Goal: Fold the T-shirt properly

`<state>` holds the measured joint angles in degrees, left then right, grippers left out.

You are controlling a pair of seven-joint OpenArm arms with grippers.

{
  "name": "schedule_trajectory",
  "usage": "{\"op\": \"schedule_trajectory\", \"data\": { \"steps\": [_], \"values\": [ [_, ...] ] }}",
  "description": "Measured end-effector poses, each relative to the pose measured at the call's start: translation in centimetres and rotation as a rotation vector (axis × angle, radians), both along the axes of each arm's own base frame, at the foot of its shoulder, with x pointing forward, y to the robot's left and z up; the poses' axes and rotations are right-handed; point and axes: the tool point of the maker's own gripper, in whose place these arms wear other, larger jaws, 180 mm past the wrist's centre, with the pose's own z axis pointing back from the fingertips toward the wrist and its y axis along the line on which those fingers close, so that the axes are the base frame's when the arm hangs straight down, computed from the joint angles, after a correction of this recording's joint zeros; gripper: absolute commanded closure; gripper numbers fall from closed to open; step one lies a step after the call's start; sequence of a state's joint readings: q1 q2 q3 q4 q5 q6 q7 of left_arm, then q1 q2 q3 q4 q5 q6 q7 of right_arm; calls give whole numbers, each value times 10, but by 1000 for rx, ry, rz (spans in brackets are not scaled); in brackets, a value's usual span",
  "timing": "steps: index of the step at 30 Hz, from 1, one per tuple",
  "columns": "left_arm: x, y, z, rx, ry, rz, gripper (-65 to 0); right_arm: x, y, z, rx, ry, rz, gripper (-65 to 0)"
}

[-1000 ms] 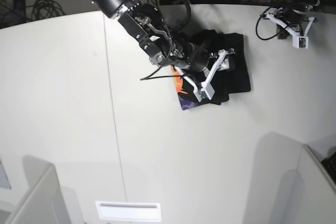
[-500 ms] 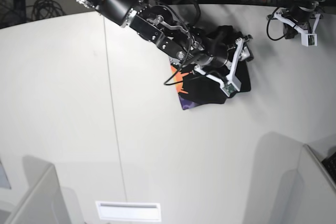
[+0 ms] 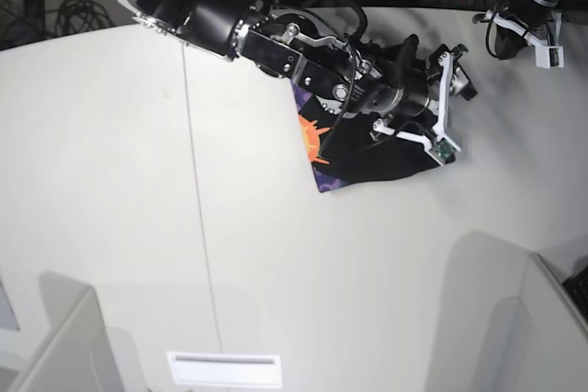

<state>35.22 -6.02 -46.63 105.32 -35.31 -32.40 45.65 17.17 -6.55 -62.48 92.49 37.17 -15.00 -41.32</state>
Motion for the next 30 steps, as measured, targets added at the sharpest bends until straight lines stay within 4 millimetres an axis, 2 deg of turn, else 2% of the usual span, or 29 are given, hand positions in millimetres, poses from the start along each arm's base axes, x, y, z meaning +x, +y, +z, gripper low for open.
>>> {"op": "schedule_trajectory", "data": {
  "steps": [2, 3, 5, 8, 9, 10, 12, 15, 18, 20, 22, 26, 28, 30],
  "values": [
    [3, -2, 5, 7, -15, -8, 0, 3, -7, 20, 53, -45, 4, -398],
    [6, -3, 9, 14, -26, -16, 0, 10, -16, 27, 73, -51, -20, -371],
    [12, -6, 19, 27, -54, -32, 0, 39, -42, 33, 103, -72, -129, -291],
    [18, -10, 29, 43, -81, -49, 0, 73, -95, 20, 86, -50, -308, -99],
    [20, -11, 31, 37, -90, -51, 0, 76, -109, 12, 79, -31, -350, -23],
    [22, -14, 34, 12, -109, -47, 0, 74, -121, 1, 64, 1, -383, 0],
    [27, -22, 41, -67, -166, -36, 0, 65, -140, -21, 28, 64, -423, 0],
    [39, -45, 57, -226, -268, -43, 0, 60, -167, -43, -12, 114, -487, 0],
    [51, -87, 51, -357, -237, -140, 0, 69, -193, -49, -33, 103, -552, 0],
    [70, -106, 52, -407, -242, -172, 0, 70, -205, -52, -41, 107, -583, 0],
    [88, -114, 55, -442, -252, -151, 0, 68, -214, -58, -52, 127, -609, 0],
    [97, -143, 40, -444, -186, -198, 0, 64, -222, -61, -51, 147, -638, 0],
    [105, -143, 30, -413, -157, -171, 0, 58, -221, -61, -48, 154, -634, 0],
    [103, -139, 16, -363, -110, -167, 0, 55, -221, -61, -47, 156, -631, 0]
  ]
}}
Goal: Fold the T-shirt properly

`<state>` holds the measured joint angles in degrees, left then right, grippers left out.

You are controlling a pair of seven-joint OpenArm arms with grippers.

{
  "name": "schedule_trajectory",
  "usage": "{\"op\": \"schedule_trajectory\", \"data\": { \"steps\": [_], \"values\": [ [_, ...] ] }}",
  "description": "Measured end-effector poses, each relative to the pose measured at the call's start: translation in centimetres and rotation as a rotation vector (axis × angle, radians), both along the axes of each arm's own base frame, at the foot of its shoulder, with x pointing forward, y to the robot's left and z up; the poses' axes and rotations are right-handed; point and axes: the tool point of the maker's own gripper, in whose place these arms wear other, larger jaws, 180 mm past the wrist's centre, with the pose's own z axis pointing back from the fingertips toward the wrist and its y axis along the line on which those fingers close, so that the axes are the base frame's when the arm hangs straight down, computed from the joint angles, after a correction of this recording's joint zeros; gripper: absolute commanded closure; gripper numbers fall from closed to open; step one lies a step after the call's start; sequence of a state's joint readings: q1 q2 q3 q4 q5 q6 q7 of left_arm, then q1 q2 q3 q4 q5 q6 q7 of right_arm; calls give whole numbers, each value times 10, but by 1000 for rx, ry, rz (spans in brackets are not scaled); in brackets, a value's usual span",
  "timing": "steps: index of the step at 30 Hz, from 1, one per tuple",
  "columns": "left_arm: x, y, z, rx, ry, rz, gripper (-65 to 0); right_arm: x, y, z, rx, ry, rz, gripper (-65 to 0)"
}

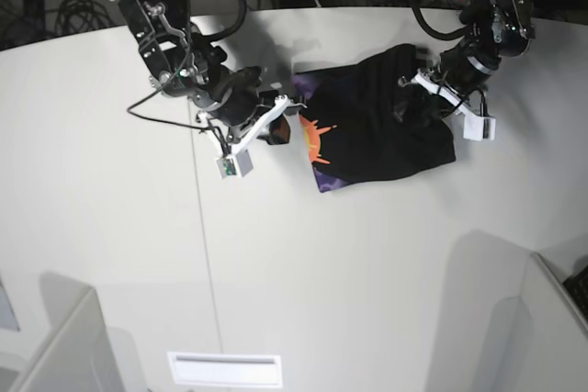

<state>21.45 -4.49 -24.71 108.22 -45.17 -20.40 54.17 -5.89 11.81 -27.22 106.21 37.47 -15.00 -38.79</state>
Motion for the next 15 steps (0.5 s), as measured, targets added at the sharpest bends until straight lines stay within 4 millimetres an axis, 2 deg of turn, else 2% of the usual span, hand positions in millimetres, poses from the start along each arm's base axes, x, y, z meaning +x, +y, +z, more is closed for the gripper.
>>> {"op": "schedule_trajectory", "data": {
  "steps": [2, 5, 9, 12, 15],
  "values": [
    [-13, 14, -12, 40, 54, 31, 0, 1, -2, 4, -2, -15, 5, 0],
    [-29, 41, -18, 80, 91, 90, 0, 2, -9, 4, -26, -26, 6, 0],
    [-26, 69, -18, 128, 98, 107, 0, 0, -6, 4, -12, -17, 7, 0],
    [-28, 71, -21, 131, 108, 105, 0, 2, -5, 5, -14, -25, 7, 0],
    [-29, 61, -5, 152, 60, 50, 0, 1, -5, 5, -13, -23, 7, 0]
  ]
}}
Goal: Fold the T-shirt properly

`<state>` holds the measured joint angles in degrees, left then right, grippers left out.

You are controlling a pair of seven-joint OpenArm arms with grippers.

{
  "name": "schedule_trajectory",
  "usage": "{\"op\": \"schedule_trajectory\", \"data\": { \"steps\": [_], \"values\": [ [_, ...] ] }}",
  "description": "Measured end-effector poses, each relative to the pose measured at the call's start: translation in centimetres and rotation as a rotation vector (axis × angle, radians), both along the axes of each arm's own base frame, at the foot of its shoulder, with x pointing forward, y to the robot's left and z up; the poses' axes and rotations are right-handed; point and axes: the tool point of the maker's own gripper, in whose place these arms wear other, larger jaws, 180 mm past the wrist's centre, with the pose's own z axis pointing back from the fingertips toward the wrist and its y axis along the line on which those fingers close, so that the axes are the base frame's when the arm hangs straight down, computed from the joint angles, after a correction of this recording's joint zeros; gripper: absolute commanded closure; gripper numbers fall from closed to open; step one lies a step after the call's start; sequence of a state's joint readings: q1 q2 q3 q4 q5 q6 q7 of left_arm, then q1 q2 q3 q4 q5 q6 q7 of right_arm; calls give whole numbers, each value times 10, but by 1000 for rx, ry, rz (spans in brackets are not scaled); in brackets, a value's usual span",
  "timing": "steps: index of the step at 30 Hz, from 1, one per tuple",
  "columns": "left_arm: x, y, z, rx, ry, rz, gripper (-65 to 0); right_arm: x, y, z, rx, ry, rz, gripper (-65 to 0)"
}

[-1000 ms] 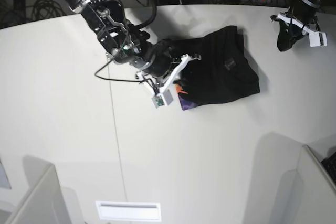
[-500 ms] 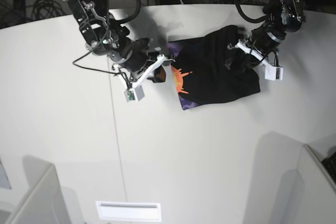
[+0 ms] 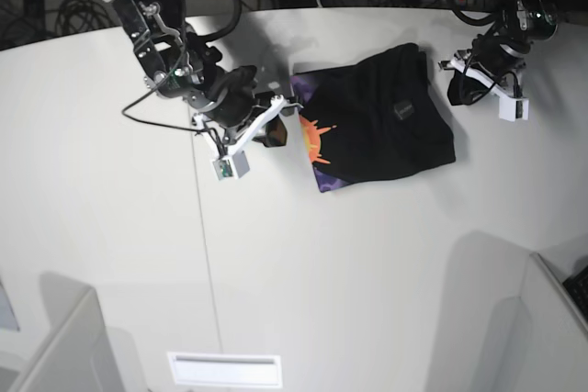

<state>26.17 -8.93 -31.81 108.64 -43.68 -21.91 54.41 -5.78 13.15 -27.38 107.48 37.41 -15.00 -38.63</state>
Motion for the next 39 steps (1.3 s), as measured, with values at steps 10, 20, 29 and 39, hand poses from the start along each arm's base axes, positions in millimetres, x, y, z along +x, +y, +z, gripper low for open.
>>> {"op": "schedule_trajectory", "data": {
  "steps": [10, 20, 29, 39],
  "values": [
    [-12, 33, 46, -104, -168, 118, -150, -7, -4, -7, -11, 22, 1, 0],
    [6, 20, 24, -228, -161, 147, -638, -5, 0, -3, 1, 14, 1, 0],
    [16, -17, -32, -298, -12, 93, -569, -5, -2, -4, -5, 16, 2, 0],
    [21, -32, -48, -224, 19, 76, -438, -6, -2, -5, -6, 17, 2, 0]
  ]
}}
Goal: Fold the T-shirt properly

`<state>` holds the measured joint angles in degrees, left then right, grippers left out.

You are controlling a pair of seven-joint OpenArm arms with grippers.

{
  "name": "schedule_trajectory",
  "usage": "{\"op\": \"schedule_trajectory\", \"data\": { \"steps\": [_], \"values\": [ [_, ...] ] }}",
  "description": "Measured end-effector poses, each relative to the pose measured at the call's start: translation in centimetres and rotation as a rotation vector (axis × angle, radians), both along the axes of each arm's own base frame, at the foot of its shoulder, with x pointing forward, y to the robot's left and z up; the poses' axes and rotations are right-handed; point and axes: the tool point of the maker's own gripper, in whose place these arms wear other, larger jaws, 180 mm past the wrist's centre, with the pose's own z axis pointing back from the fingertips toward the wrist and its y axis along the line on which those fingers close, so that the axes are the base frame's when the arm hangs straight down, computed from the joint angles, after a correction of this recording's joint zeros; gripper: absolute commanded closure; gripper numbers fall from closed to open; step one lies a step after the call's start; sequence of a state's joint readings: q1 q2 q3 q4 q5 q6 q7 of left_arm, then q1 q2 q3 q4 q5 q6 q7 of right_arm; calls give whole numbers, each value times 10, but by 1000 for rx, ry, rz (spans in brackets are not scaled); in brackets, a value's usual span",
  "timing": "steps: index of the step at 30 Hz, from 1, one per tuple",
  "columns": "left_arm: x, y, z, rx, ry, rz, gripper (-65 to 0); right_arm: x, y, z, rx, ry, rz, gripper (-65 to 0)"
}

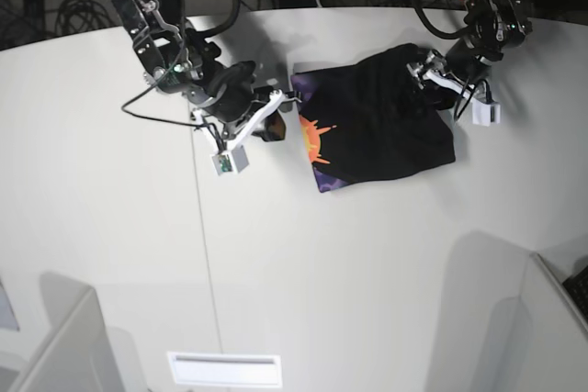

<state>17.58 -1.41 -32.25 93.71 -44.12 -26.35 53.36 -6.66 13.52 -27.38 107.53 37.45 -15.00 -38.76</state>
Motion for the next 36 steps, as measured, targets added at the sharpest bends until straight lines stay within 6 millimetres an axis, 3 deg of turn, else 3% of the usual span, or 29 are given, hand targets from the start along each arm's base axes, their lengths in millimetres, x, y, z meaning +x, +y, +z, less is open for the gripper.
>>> {"op": "schedule_trajectory", "data": {
  "steps": [7, 19, 27, 36],
  "values": [
    [-4, 4, -8, 53, 38, -14, 0, 1, -1, 0, -2, -1, -3, 0],
    [-7, 11, -9, 144, 73, -61, 0, -4, -12, -7, -13, 18, -26, 0],
    [-1, -2, -9, 315, 88, -284, 0, 2, -67, -17, -36, 44, -206, 0],
    [25, -24, -8, 557, 67, -598, 0, -15, -128, -34, -88, 99, -378, 0]
  ]
}}
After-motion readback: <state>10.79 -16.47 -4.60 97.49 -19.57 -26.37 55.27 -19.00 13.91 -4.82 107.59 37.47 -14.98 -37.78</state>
